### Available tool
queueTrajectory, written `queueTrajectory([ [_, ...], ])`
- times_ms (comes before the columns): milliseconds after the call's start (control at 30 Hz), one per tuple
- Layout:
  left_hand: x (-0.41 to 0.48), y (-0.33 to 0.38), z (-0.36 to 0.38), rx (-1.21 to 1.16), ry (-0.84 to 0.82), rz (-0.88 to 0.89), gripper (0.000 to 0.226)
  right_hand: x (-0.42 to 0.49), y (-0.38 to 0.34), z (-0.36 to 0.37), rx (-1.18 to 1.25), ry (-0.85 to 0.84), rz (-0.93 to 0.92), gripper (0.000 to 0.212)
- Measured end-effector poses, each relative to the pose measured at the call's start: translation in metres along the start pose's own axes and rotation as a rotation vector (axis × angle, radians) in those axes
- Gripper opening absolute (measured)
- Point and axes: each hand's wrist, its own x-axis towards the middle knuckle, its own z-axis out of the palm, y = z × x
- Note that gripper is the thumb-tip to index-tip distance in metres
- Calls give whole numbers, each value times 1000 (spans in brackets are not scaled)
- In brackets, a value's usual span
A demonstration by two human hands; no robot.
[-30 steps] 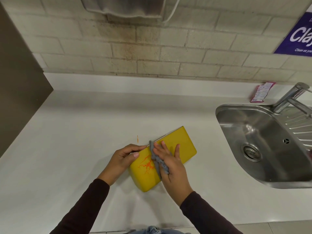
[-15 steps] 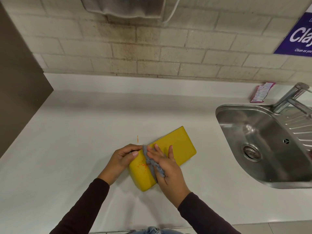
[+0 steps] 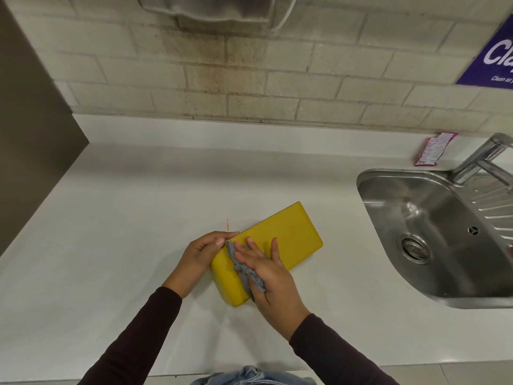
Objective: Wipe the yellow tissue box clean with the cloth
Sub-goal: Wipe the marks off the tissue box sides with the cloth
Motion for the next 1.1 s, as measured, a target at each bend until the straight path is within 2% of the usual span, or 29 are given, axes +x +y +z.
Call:
queueTrajectory([
  [100,-2,3,1,4,-5,6,25,-5,6,-8,-31,-40,-26,37],
  [267,-5,7,6,11,-3,-7,26,2,4,-11,53,113,111,37],
  [367,-6,8,7,4,5,-6,21,7,-7,0,25,65,67,36],
  [500,-6,13,6,21,-35,27,44,2,-11,7,-52,-95,-52,41],
  [567,-7,15,6,29,-38,30,57,-2,-6,0,-61,-111,-63,43],
  [633,-7,16,7,37,-37,22,56,-4,1,-8,-37,-48,-22,41],
  [733,-7,15,9,36,-5,-6,43,0,3,-7,27,73,48,38],
  [800,-6,13,9,27,9,-17,43,6,-1,-1,39,82,64,36],
  [867,-7,13,9,21,1,5,55,9,-6,5,-7,41,40,36],
  [1000,-6,16,11,35,-15,2,43,7,-12,10,-72,-65,-37,39],
  [1100,-5,16,10,47,-36,16,56,5,-11,8,-124,-132,-91,41],
])
